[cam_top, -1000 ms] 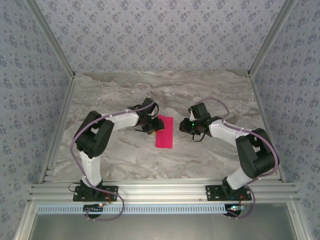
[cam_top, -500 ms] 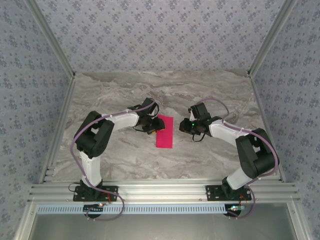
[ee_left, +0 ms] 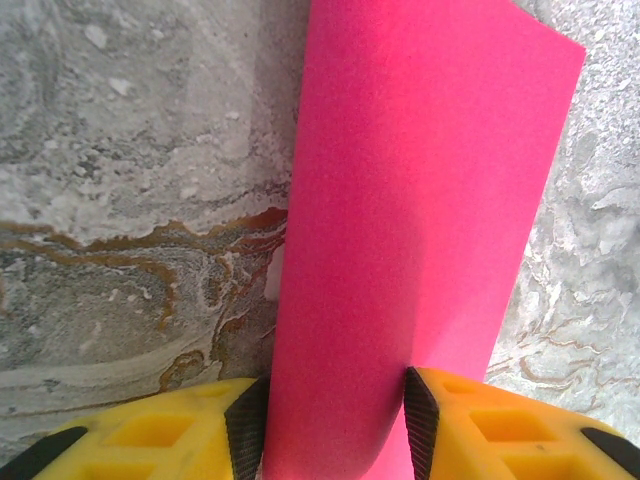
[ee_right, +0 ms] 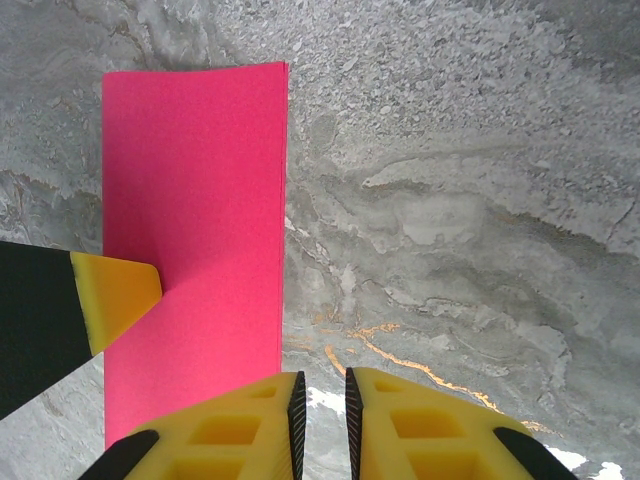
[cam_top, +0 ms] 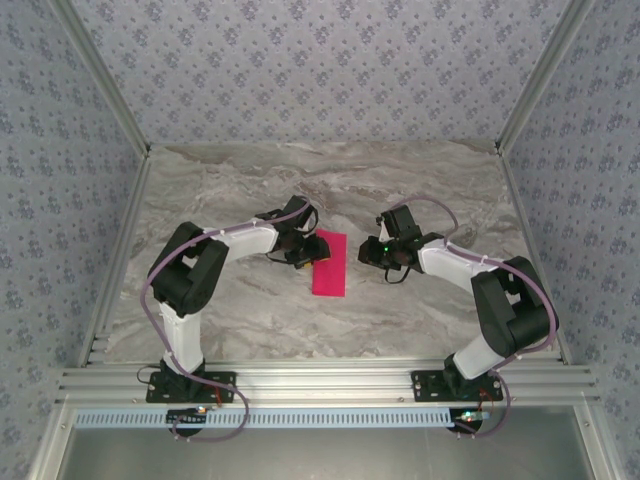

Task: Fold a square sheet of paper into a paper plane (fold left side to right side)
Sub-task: Hold the square sheet of paper at the center of the table.

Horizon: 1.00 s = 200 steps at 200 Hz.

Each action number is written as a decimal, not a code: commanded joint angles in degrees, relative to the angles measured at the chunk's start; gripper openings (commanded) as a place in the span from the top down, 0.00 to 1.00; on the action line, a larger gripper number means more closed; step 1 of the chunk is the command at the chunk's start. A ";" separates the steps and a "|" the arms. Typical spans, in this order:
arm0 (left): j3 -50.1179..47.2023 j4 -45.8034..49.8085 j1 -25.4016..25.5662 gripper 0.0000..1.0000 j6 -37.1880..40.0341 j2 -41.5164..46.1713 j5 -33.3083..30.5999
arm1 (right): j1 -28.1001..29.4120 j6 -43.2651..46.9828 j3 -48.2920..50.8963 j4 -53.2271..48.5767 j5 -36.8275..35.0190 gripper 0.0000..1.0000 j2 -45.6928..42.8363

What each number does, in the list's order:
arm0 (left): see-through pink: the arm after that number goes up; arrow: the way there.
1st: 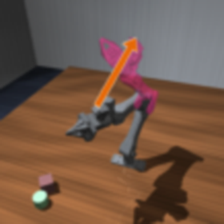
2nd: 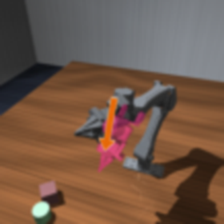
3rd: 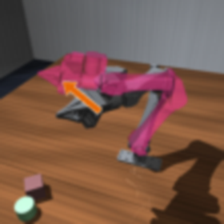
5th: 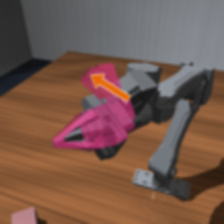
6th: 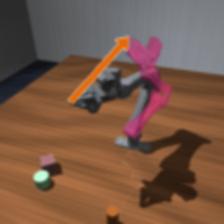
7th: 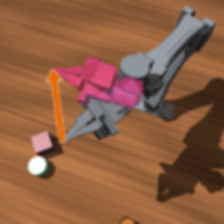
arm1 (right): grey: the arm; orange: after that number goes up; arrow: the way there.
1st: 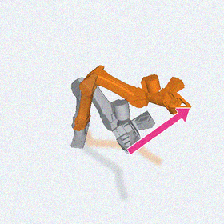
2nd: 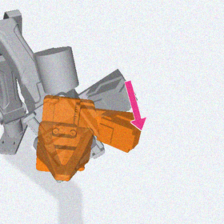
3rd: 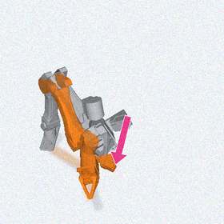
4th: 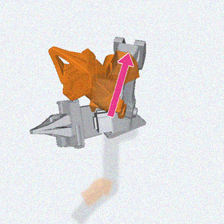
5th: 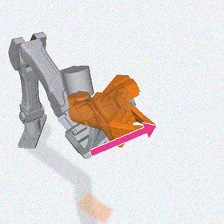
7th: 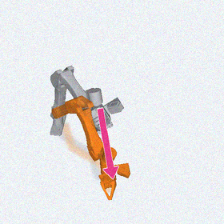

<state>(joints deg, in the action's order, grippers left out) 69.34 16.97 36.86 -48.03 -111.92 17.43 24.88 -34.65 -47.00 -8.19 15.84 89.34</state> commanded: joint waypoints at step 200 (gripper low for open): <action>-2.63 2.06 1.54 0.54 0.50 -5.84 -5.06 | 5.78 -2.75 -6.46 3.47 6.95 0.83 10.47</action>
<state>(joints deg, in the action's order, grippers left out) 69.34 16.99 37.17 -47.88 -111.87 16.82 29.80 -36.51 -50.81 -5.23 21.65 97.54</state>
